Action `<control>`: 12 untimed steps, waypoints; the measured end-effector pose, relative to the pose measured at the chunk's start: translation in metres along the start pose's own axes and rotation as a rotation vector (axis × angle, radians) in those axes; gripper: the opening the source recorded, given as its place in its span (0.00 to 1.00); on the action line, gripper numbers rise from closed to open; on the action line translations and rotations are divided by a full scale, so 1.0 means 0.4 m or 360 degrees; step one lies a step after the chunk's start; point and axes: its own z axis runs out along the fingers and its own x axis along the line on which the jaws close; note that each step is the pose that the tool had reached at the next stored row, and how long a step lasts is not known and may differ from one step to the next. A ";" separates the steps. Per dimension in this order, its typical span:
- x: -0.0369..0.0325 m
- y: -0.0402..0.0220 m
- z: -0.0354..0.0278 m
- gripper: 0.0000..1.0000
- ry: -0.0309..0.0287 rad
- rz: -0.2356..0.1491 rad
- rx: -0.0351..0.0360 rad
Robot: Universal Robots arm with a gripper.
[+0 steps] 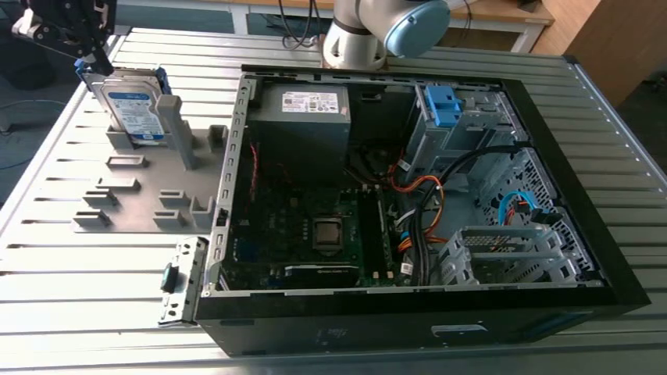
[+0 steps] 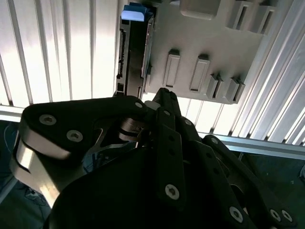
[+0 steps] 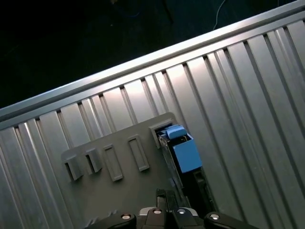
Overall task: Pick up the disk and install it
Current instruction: 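Pick up the disk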
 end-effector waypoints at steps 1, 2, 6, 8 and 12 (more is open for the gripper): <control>0.000 0.000 0.000 0.11 0.00002 -0.0012 0.0000; 0.000 0.000 0.000 0.11 0.00004 -0.0024 -0.0001; 0.000 0.000 0.000 0.11 0.00014 -0.0073 -0.0002; 0.000 0.000 0.000 0.11 0.00019 -0.0097 -0.0003; 0.000 0.000 0.000 0.11 0.00028 -0.0145 -0.0004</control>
